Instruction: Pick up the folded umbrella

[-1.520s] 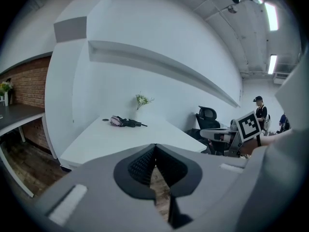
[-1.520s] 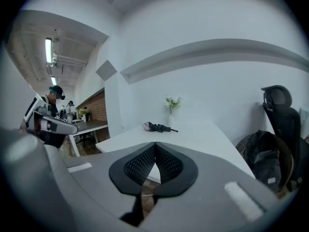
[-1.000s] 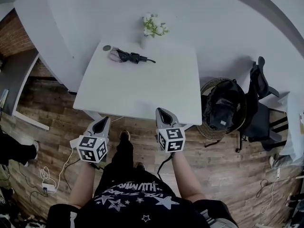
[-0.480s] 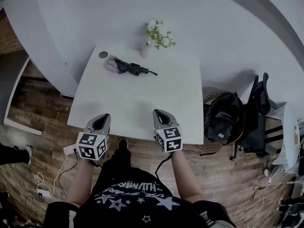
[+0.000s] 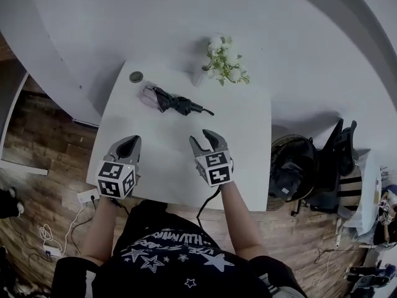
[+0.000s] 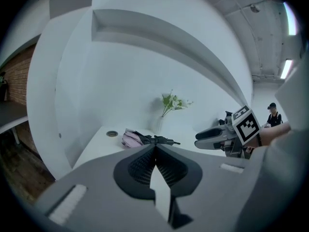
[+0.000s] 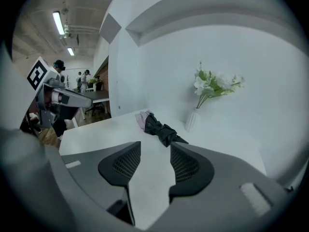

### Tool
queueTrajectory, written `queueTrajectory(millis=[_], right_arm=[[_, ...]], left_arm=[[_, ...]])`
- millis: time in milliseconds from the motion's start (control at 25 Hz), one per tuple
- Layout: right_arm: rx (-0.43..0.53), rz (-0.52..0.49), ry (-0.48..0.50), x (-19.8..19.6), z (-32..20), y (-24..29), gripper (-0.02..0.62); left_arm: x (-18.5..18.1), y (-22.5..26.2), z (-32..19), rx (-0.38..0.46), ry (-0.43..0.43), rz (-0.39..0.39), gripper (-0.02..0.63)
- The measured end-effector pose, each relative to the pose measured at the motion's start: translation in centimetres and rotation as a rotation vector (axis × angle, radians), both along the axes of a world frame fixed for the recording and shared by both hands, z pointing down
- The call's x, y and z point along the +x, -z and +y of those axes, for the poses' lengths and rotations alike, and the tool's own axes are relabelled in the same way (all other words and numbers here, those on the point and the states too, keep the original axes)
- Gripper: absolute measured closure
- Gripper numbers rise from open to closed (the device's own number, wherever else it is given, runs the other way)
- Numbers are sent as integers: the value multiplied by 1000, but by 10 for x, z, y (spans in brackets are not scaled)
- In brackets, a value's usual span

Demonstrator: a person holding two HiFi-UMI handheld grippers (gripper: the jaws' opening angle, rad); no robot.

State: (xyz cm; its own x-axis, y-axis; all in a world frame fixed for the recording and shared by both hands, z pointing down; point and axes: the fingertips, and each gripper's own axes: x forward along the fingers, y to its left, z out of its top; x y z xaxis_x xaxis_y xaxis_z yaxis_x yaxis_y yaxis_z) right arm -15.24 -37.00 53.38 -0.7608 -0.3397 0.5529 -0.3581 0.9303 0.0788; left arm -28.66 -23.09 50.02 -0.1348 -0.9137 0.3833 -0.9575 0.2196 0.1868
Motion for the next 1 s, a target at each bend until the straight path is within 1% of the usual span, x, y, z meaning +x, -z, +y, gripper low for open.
queueTrajectory(millis=[80, 160, 240, 360, 480, 720, 800, 880, 1000], right_arm=[[4, 42, 31, -19, -11, -6, 327], [20, 66, 60, -37, -21, -11, 274], [47, 96, 89, -55, -31, -16, 243], [84, 200, 153, -80, -44, -36, 202], [89, 311, 219, -101, -49, -59, 198], [196, 429, 325, -139, -59, -83, 195], [225, 459, 362, -148, -63, -91, 212], [245, 490, 397, -154, -65, -98, 248], [226, 539, 439, -158, -66, -108, 248]], left_arm=[[-13, 0, -11, -1, -7, 1, 603], [-27, -1, -21, -5, -13, -1, 603], [-42, -4, -29, -9, -13, 0, 603], [-62, -11, -42, -14, -4, 14, 603], [-77, -22, -50, -29, 4, 33, 603], [-93, -43, -64, -59, 4, 73, 603], [-94, -48, -67, -65, -4, 77, 603], [-94, -52, -68, -69, -12, 79, 603], [-97, -55, -68, -72, -6, 88, 603]])
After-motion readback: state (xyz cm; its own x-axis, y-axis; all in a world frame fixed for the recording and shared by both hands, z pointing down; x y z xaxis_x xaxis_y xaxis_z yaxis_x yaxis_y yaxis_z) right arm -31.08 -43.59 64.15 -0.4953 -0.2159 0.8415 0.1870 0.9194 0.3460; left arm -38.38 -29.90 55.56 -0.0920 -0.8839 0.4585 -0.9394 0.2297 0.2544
